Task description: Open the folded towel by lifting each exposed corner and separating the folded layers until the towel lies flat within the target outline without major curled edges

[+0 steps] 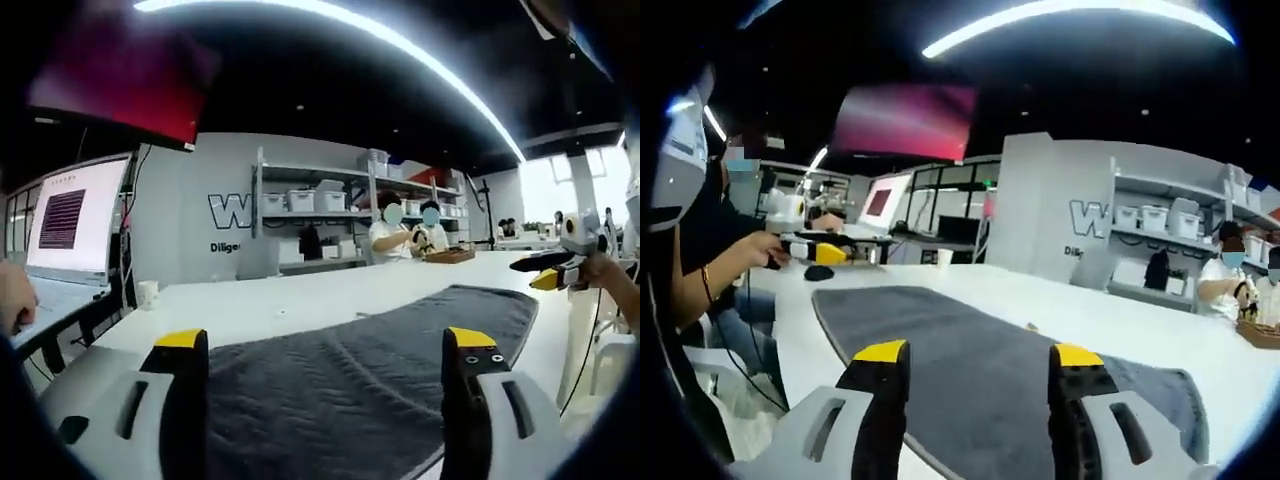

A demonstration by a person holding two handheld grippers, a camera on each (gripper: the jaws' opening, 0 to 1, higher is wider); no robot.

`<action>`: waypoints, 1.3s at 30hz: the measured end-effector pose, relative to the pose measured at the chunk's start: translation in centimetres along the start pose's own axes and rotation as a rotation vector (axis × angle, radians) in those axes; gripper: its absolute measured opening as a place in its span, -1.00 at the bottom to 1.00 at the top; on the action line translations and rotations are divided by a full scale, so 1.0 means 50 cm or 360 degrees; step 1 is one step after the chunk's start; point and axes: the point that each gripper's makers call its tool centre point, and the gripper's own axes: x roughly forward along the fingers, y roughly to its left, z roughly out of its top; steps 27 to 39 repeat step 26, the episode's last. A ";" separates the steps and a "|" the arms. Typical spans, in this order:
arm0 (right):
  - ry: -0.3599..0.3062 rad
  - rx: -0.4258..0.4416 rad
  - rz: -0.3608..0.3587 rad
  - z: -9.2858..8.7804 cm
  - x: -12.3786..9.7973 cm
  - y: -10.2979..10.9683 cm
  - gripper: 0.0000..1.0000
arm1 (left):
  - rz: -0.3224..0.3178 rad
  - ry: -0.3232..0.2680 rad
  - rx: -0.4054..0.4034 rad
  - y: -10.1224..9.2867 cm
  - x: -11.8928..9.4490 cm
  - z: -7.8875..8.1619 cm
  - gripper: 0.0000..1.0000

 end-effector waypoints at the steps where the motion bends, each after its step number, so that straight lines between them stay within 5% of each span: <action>1: 0.0009 0.0007 -0.0003 -0.001 -0.004 -0.005 0.11 | 0.0000 -0.0001 -0.0001 -0.001 -0.002 0.001 0.93; 12: 0.0081 -0.0013 -0.0190 -0.016 -0.082 -0.076 0.15 | 0.0026 -0.0029 0.0008 -0.005 -0.030 0.019 0.94; 18: 0.0131 0.0015 -0.0292 -0.036 -0.112 -0.104 0.23 | 0.0030 0.0024 0.0006 -0.009 -0.030 0.001 0.98; 24: 0.0148 0.0050 -0.0348 -0.049 -0.132 -0.114 0.24 | 0.0012 0.0095 0.0013 -0.015 -0.035 -0.014 0.98; 39: 0.0150 0.0055 -0.0366 -0.050 -0.136 -0.118 0.24 | 0.0016 0.0093 0.0006 -0.017 -0.035 -0.014 0.98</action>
